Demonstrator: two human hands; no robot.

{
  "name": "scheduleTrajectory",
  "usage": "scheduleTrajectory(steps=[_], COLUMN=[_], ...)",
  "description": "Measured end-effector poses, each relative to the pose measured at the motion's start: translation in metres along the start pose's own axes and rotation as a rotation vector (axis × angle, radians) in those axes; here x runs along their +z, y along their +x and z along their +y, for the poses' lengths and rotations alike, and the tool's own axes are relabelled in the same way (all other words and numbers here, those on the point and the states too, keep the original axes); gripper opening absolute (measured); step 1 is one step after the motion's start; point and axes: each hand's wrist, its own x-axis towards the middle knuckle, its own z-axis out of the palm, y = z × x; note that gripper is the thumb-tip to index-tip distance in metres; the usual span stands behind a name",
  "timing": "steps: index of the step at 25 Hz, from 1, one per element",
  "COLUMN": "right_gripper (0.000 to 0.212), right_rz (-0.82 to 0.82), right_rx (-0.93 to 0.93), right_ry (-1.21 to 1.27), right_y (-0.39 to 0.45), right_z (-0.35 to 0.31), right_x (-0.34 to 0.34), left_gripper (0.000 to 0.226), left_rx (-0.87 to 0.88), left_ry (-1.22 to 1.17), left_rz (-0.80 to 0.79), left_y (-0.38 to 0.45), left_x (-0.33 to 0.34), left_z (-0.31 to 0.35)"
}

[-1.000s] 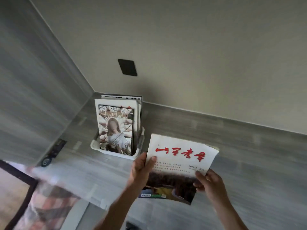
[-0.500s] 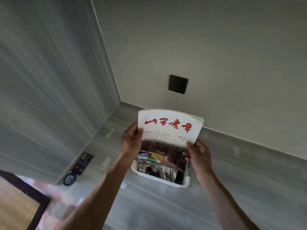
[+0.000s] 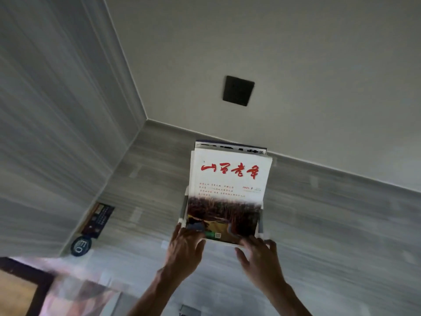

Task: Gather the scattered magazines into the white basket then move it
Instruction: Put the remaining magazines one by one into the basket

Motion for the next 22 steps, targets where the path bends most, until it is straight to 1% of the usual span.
scheduleTrajectory(steps=[2,3,5,6,7,8,9,10,11,12,13,14,15,16,17,19,20,22], right_gripper=[0.022,0.024,0.033,0.045,0.060,0.078,0.091,0.094,0.087,0.075,0.066,0.064,0.067,0.072,0.076,0.077,0.076,0.081], right_rz=[-0.003,0.017,0.172,0.250,0.281,0.258,0.200,0.118,0.017,-0.057,-0.073,-0.035,0.037,0.105,0.147,0.102,0.072,0.027], right_rx=[-0.006,0.013,0.093,0.183,0.311,0.407,0.439,0.431,0.408,0.380,0.375,0.380,0.388,0.364,0.315,0.230,0.209,0.243], right_ry=[0.035,0.088,0.223,0.354,0.532,0.748,0.976,1.179,1.300,1.332,1.325,1.343,1.345,1.351,1.345,1.330,1.292,1.182], right_y=[-0.021,-0.028,-0.023,-0.010,0.011,0.035,0.059,0.081,0.098,0.110,0.113,0.109,0.100,0.093,0.085,0.072,0.068,0.063], right_z=[0.001,0.005,0.023,0.030,0.035,0.038,0.039,0.037,0.033,0.029,0.024,0.021,0.021,0.021,0.021,0.019,0.019,0.022], right_x=[0.002,-0.001,-0.009,-0.018,-0.030,-0.043,-0.053,-0.060,-0.064,-0.065,-0.066,-0.067,-0.065,-0.066,-0.069,-0.074,-0.076,-0.077], left_gripper=[0.018,0.020,0.028,0.040,0.063,0.089,0.107,0.110,0.101,0.086,0.071,0.061,0.058,0.060,0.067,0.083,0.089,0.097], left_rx=[0.003,-0.007,-0.108,-0.168,-0.216,-0.274,-0.342,-0.371,-0.367,-0.346,-0.335,-0.316,-0.273,-0.196,-0.124,0.019,0.052,0.008], left_ry=[-0.032,-0.117,-0.391,-0.501,-0.586,-0.735,-0.920,-1.063,-1.136,-1.122,-1.108,-1.133,-1.177,-1.241,-1.283,-1.260,-1.202,-1.033], left_rz=[-0.038,-0.013,0.150,0.252,0.292,0.236,0.132,0.018,-0.088,-0.164,-0.184,-0.176,-0.148,-0.116,-0.107,-0.121,-0.108,-0.088], left_y=[-0.022,-0.030,-0.022,-0.007,0.014,0.039,0.064,0.086,0.103,0.114,0.117,0.112,0.102,0.093,0.085,0.073,0.069,0.062], left_x=[0.000,-0.003,-0.011,-0.019,-0.029,-0.039,-0.048,-0.057,-0.063,-0.065,-0.067,-0.067,-0.066,-0.068,-0.071,-0.084,-0.091,-0.097], left_z=[0.005,0.007,0.003,0.002,0.001,-0.001,-0.001,0.003,0.009,0.015,0.020,0.023,0.021,0.018,0.013,0.003,0.003,0.011])
